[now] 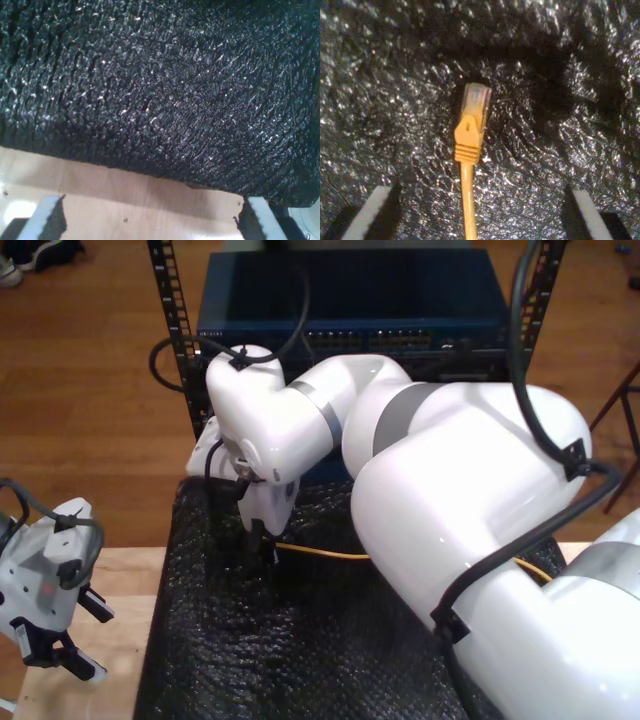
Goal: Grab the cable and plug it in
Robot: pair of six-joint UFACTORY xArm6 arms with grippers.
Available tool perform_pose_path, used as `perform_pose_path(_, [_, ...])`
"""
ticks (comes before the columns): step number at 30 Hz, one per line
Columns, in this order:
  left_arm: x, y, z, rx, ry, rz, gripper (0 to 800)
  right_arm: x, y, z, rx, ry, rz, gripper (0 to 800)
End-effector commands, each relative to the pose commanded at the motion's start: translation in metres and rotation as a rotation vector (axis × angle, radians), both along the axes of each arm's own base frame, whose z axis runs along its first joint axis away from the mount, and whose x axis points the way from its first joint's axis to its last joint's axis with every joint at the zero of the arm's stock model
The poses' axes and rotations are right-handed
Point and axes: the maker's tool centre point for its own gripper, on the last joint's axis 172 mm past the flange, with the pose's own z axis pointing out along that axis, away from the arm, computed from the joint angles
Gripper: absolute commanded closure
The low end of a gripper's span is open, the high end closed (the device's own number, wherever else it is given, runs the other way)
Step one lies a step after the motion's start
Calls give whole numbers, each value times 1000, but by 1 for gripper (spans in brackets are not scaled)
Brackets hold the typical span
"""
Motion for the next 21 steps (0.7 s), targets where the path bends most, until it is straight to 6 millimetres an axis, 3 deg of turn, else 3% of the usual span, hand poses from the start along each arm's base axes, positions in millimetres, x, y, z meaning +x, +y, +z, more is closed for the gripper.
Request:
perform_pose_path(3, [0, 0, 0, 0, 0, 0, 0, -1, -1, -7, -7, 8, 0, 139])
perform_pose_path(9, [0, 0, -1, -2, 4, 0, 0, -2, -2, -10, -11, 13, -2, 195])
perform_pose_path(14, [0, -1, -1, -2, 4, -2, 0, -1, -1, -10, -8, 6, -45, 296])
perform_pose_path(21, [0, 0, -1, -2, 4, 0, 0, 0, 4, -9, -4, 0, -60, 291])
